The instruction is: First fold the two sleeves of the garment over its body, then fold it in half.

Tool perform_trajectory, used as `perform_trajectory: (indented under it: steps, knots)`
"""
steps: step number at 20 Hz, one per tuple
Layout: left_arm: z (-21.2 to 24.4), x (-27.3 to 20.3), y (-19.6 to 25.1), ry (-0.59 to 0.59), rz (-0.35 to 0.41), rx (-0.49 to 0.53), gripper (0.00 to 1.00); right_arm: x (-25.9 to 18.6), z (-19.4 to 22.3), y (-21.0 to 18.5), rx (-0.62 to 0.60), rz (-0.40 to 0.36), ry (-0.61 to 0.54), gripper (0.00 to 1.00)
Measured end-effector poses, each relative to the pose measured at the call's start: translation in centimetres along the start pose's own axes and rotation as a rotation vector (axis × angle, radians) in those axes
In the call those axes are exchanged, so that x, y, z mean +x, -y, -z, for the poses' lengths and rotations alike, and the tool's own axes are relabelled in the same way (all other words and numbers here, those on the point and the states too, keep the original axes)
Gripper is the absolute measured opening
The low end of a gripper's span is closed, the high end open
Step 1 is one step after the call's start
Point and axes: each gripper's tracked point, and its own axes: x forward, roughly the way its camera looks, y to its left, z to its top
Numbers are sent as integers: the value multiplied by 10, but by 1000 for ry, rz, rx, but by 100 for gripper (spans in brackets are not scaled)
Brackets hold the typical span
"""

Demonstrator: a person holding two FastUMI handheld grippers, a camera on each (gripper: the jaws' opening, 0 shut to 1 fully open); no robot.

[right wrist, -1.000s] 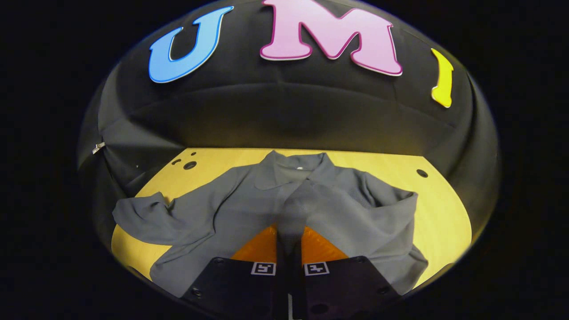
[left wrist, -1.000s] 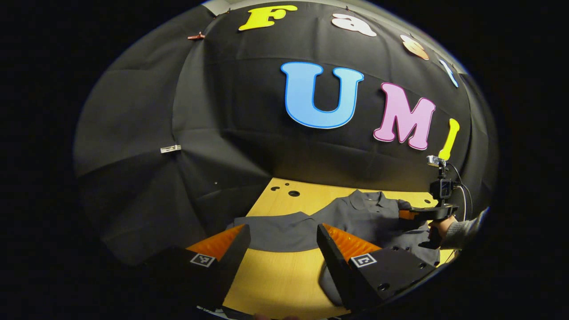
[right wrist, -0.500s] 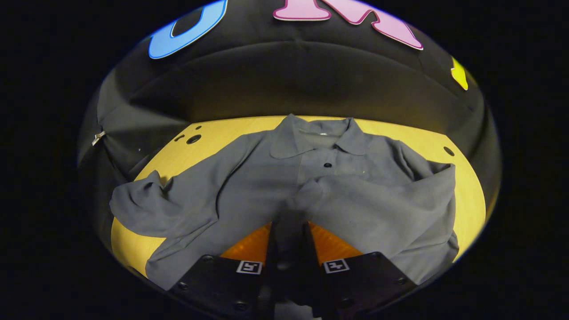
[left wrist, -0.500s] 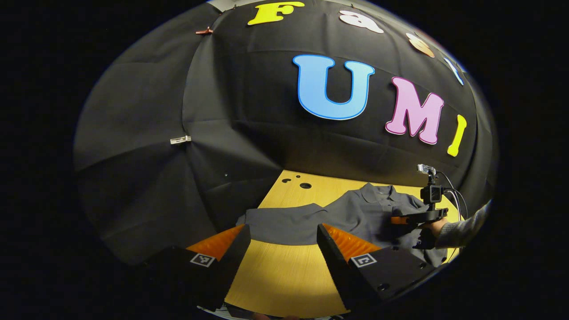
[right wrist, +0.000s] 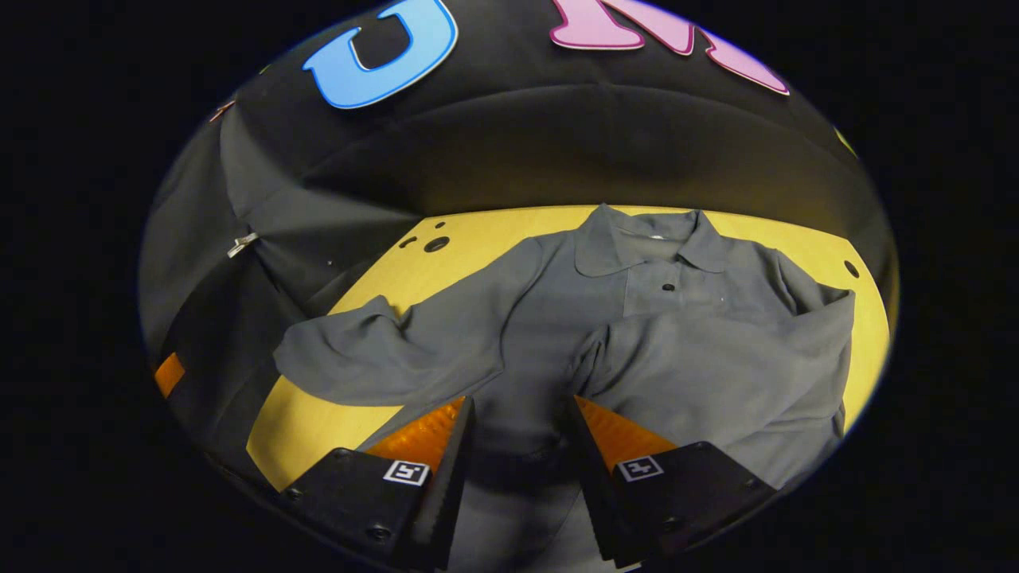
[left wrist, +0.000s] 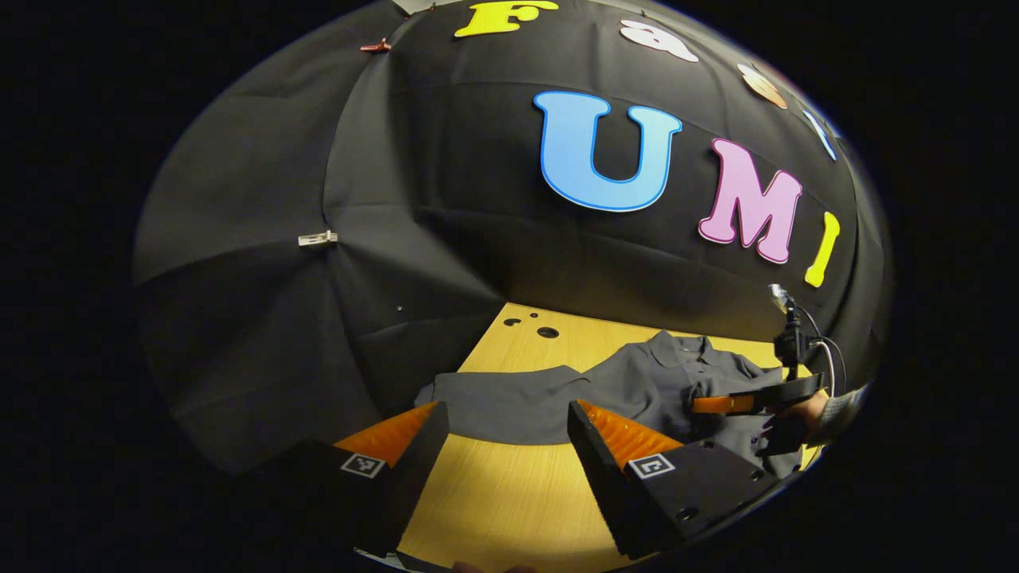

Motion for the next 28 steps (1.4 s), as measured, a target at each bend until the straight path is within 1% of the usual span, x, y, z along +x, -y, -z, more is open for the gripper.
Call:
perform_trajectory:
  steps: [2, 5, 10, 12, 17, 21, 25, 26, 27, 28]
  knots:
    - [2, 17, -3, 1, 0, 14, 95, -20, -6, -2, 2, 0, 12, 72]
    - [10, 47, -9, -18, -13, 16, 95, -52, -11, -4, 30, -1, 39, 72]
    - [30, 99, -32, -59, -78, 96, 95, -102, -11, -5, 50, 7, 73, 72]
    - [41, 120, -38, -86, -87, 96, 95, -122, -10, 0, 50, 20, 88, 72]
    - [71, 164, -63, -161, -144, 103, 95, -167, 3, 22, 58, 87, 106, 72]
    - [98, 184, -77, -229, -169, 81, 95, -186, 17, 41, 82, 134, 94, 72]
    - [126, 191, -81, -309, -191, 75, 95, -200, 18, 49, 89, 147, 104, 72]
    - [122, 188, -82, -301, -193, 94, 96, -202, 18, 50, 88, 150, 104, 72]
    - [128, 196, -82, -309, -183, 109, 97, -203, 17, 50, 90, 150, 106, 72]
    - [125, 194, -80, -298, -180, 123, 95, -205, 16, 52, 93, 151, 111, 72]
